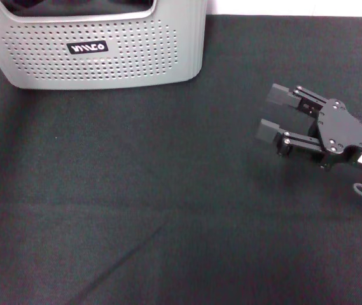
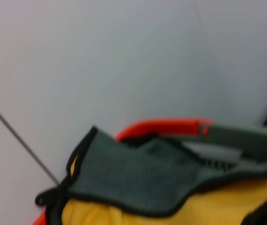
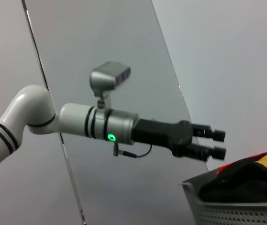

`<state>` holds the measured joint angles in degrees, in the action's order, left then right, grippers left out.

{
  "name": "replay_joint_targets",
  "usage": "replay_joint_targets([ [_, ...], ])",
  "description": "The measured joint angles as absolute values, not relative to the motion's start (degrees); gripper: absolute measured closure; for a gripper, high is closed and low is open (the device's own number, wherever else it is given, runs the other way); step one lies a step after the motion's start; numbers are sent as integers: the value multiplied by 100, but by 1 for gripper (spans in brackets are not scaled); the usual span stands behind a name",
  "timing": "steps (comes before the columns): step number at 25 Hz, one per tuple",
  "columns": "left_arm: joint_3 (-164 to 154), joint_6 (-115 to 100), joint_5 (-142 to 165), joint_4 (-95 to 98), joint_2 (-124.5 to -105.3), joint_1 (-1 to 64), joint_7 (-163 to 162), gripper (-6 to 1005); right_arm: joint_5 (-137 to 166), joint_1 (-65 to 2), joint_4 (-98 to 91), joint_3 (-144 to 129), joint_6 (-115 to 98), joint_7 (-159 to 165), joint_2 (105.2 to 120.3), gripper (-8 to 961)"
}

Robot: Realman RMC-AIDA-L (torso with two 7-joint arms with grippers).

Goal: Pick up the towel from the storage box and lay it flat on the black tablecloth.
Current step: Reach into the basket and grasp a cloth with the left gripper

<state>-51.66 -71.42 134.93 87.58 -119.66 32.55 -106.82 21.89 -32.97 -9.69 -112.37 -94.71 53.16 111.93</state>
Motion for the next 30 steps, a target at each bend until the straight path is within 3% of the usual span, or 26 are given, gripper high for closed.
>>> replay_joint_targets([
  [30, -6112, -6270, 14661, 8760, -11984, 2927, -10687, 257, 2195, -3454, -951, -11035, -9210, 5307, 11229, 110],
])
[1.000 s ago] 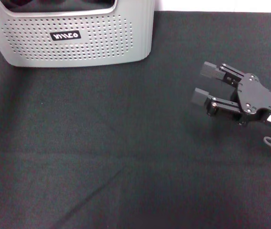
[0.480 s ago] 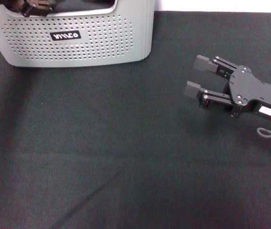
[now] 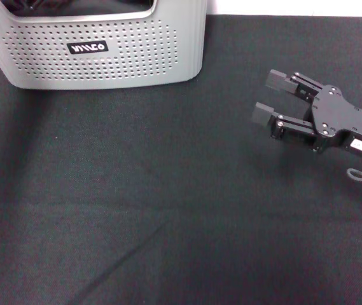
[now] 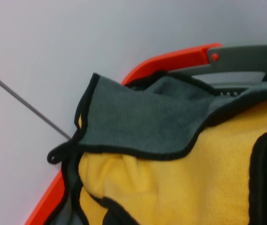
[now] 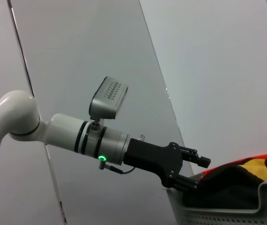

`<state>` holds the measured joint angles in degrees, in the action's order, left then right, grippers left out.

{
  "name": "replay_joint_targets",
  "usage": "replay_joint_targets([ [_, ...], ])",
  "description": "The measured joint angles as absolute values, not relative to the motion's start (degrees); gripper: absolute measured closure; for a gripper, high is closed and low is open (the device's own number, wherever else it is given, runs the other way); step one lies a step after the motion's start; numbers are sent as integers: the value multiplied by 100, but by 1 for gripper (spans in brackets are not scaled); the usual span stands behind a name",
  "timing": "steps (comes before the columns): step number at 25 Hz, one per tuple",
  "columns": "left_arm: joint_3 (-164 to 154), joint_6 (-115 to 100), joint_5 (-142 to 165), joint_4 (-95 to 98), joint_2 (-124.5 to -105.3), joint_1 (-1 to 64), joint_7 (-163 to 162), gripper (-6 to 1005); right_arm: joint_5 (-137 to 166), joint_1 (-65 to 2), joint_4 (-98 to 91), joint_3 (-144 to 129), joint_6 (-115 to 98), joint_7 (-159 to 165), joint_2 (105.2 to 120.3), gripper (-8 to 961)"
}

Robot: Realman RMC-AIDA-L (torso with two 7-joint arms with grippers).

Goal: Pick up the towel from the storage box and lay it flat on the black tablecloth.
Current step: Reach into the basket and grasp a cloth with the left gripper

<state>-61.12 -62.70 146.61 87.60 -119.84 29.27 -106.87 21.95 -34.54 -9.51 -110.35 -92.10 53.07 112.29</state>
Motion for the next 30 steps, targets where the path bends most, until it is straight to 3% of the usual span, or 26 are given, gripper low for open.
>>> replay_joint_targets([
  [6, -6176, -6265, 14413, 8804, -11994, 2913, -10687, 259, 2211, -3440, -940, -11007, -9210, 5301, 11232, 110],
  [17, -6362, -6486, 14436, 8859, -11975, 2868, -10520, 424, 2191, -3436, -934, -11003, -9220, 5299, 11232, 109],
  [22, -6320, -6480, 14461, 8918, -11978, 2829, -10505, 658, 2183, -3436, -947, -11003, -9220, 5299, 11232, 109],
  [30, -6319, -6394, 14703, 8930, -11982, 2787, -10487, 830, 2186, -3436, -960, -11003, -9220, 5299, 11238, 110],
])
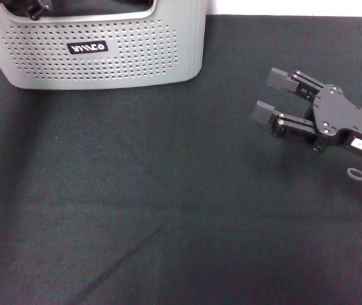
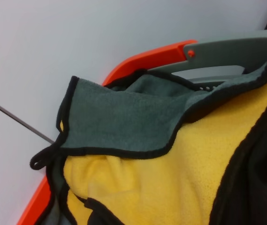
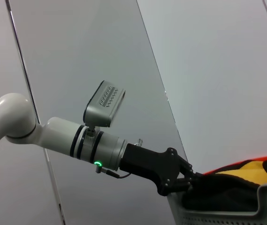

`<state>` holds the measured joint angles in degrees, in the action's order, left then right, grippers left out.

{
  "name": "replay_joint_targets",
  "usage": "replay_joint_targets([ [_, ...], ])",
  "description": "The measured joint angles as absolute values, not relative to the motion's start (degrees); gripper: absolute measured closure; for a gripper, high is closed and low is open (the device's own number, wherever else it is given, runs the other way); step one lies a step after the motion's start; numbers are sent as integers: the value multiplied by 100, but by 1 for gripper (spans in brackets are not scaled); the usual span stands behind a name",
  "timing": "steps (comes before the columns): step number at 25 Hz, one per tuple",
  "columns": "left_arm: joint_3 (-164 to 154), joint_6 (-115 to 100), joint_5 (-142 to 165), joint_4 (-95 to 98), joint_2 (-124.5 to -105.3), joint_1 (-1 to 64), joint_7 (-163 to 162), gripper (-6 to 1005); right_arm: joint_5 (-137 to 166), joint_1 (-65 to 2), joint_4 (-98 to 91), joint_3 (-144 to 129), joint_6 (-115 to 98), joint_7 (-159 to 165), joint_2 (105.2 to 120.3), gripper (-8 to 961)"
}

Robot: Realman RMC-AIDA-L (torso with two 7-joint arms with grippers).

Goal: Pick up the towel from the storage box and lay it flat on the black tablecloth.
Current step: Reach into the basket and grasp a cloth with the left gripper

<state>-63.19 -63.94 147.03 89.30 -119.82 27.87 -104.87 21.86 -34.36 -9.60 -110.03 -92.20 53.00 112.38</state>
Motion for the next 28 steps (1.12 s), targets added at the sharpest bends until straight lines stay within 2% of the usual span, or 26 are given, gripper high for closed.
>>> replay_joint_targets([
  [3, -6327, -6339, 14705, 8930, -11986, 2786, -10485, 894, 2186, -3436, -949, -11003, -9220, 5296, 11240, 110],
  [8, -6360, -6310, 14713, 8929, -11989, 2786, -10494, 945, 2195, -3425, -948, -11004, -9223, 5270, 11246, 110],
  [11, -6371, -6309, 14710, 8929, -11995, 2786, -10521, 935, 2185, -3382, -956, -11003, -9231, 5245, 11250, 109],
  [22, -6372, -6146, 14744, 8893, -11996, 2780, -10538, 619, 2179, -3366, -967, -11003, -9232, 5230, 11255, 110],
  [28, -6372, -6128, 14819, 8860, -11996, 2769, -10538, 630, 2179, -3366, -967, -11003, -9226, 5225, 11258, 109],
])
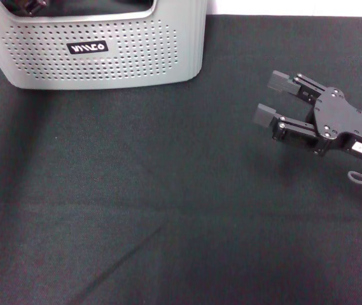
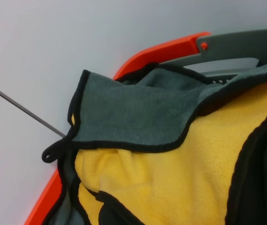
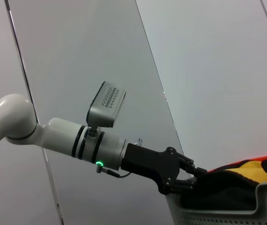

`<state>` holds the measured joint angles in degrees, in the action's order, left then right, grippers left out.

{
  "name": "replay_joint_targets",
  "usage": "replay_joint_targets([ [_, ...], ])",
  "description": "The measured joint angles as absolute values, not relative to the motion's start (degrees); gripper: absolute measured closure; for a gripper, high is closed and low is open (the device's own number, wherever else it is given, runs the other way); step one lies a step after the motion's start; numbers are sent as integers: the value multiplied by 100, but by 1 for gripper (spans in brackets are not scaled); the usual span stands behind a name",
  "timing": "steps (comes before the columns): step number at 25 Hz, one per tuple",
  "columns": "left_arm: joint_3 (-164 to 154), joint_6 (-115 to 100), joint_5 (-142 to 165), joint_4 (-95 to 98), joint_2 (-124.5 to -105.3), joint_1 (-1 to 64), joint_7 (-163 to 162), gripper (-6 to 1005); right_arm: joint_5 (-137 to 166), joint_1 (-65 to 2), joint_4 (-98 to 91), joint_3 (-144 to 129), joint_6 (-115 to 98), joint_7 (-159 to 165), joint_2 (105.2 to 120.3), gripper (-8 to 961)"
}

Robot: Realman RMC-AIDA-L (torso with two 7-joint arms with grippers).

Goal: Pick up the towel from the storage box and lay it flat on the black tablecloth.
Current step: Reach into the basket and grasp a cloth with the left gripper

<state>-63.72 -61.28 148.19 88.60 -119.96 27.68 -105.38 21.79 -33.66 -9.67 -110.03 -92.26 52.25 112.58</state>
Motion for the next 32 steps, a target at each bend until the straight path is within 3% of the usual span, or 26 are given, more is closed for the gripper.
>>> replay_joint_targets([
  [10, -6423, -6123, 14843, 8815, -11996, 2733, -10499, 682, 2179, -3366, -966, -10994, -9219, 5214, 11258, 109],
  [13, -6438, -6118, 14844, 8815, -11996, 2731, -10509, 832, 2180, -3366, -964, -10994, -9220, 5197, 11267, 109],
  [24, -6451, -6078, 14775, 8815, -11996, 2741, -10594, 854, 2180, -3336, -934, -10995, -9248, 5169, 11293, 109],
  [32, -6436, -6278, 14568, 8867, -11996, 2759, -10716, 946, 2185, -3214, -953, -10903, -9304, 5131, 11291, 110],
])
